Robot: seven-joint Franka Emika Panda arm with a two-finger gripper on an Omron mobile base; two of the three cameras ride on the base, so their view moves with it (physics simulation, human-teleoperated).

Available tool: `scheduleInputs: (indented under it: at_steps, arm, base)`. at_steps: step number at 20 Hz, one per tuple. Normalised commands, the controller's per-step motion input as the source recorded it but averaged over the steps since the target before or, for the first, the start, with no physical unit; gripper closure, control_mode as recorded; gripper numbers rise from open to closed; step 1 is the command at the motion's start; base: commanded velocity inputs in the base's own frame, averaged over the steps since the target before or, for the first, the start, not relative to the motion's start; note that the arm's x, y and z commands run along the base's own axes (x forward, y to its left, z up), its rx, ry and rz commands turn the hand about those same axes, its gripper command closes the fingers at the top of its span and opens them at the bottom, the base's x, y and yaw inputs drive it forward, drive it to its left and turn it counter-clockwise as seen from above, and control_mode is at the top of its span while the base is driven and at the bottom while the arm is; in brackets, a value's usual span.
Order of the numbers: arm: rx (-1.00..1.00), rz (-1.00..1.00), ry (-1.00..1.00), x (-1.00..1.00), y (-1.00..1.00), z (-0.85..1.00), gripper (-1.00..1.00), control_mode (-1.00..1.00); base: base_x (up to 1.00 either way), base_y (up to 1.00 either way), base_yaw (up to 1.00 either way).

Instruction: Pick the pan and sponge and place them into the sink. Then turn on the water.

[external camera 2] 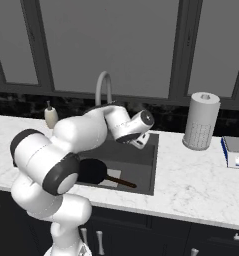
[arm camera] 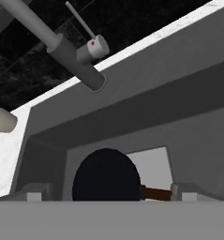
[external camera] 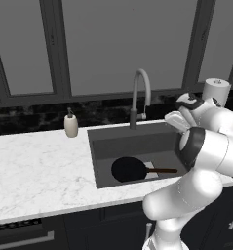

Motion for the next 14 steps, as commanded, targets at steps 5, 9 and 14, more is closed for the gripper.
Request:
scheduleInputs:
  at_steps: [5,9,14]
  arm:
    - [0.09,-0.09,-0.01,0.00,-0.01,0.14,-1.00,-1.00]
    - [0.00,0.00,0.00,0.00,0.00,0.00,-1.00,-1.00]
    - [0.03,-0.04,-0.02,0.12,0.18,0.00,-1.00,-1.00]
  base:
    - [0.00,0.00,0.00]
    - [0.00,0.00,0.00]
    - [0.00,0.00,0.00]
